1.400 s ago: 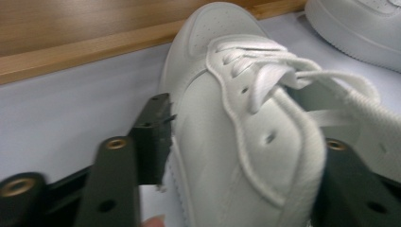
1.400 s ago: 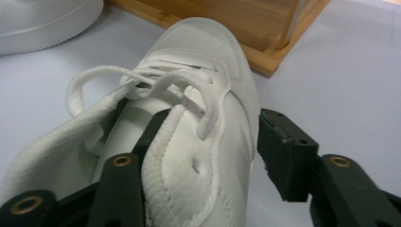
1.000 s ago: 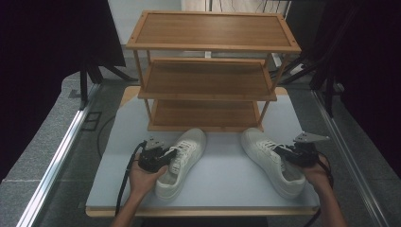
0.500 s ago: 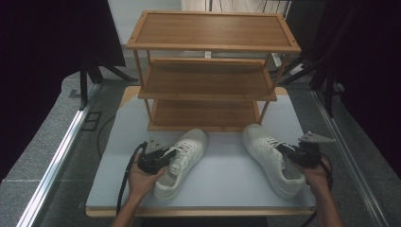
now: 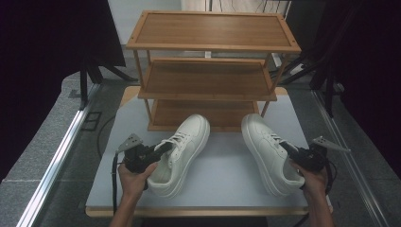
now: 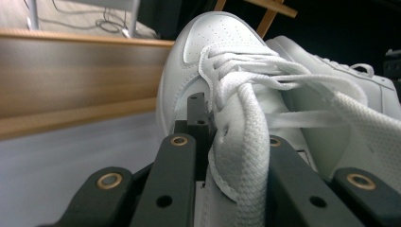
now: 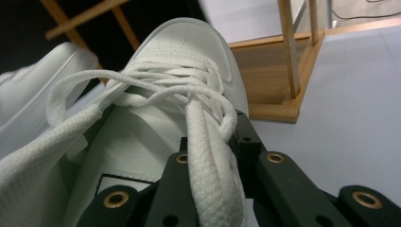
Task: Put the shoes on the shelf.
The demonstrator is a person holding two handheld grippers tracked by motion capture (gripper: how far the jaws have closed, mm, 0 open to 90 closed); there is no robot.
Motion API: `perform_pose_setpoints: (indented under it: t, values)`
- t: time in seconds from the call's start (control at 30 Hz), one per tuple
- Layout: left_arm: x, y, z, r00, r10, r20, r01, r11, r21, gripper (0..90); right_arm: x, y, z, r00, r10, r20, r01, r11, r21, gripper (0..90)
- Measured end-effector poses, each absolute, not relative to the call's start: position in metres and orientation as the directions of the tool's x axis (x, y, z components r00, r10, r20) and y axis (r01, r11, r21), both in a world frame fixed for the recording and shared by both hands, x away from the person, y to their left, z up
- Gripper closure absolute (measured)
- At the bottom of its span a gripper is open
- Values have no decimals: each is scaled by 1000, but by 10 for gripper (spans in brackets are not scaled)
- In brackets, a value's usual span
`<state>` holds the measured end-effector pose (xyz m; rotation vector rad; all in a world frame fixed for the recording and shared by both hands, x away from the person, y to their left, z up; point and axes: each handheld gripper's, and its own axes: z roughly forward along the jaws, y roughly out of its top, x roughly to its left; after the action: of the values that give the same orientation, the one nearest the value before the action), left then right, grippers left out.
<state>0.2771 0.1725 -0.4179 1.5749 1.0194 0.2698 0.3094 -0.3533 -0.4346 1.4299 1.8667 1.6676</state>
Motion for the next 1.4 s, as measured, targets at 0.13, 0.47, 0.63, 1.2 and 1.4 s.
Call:
perform_pose_setpoints:
  t: [0.13,0.47,0.63,1.2,1.4]
  values:
    - [275,174,-416,593,711,-378,453,94,887,825,310,-350,-440,-464,751,469,495,-220,841,830]
    - [274,182,-410,600,645,-473,461,205,864,825,303,-339,-431,-493,711,501,473,-264,841,829]
    - [277,188,-402,592,629,-503,474,233,849,826,299,-337,-422,-466,706,533,456,-325,829,830]
    - [305,194,-339,596,625,-503,423,288,859,826,311,-323,-355,-485,676,556,402,-392,827,830]
    - [317,191,-323,597,621,-508,415,303,858,826,320,-319,-337,-482,674,560,400,-399,825,829]
